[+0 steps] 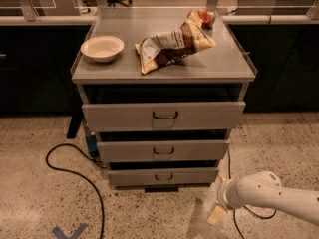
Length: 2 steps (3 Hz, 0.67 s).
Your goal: Open bottom drawer
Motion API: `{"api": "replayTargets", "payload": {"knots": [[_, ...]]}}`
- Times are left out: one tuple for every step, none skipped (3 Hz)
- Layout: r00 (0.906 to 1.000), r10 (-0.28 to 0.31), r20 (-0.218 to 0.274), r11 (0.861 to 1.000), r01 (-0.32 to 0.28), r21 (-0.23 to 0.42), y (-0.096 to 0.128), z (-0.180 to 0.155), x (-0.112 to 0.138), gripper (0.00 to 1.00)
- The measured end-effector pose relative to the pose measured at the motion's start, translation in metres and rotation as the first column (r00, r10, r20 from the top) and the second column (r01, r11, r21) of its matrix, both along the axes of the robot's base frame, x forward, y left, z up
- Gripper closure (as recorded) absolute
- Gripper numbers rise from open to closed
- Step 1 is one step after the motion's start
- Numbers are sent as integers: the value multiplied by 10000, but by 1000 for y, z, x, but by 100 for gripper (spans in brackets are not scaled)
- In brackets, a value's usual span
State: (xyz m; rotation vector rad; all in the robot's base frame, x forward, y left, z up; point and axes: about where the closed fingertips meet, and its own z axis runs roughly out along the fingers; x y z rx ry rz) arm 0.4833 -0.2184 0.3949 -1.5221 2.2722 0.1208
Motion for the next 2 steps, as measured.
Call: {"api": "replayTargets", "payload": {"knots": [[9998, -183, 49, 9995, 182, 255, -5, -6, 21, 0], [9989, -353, -300, 9947, 381, 956, -8, -42, 48, 0]]}}
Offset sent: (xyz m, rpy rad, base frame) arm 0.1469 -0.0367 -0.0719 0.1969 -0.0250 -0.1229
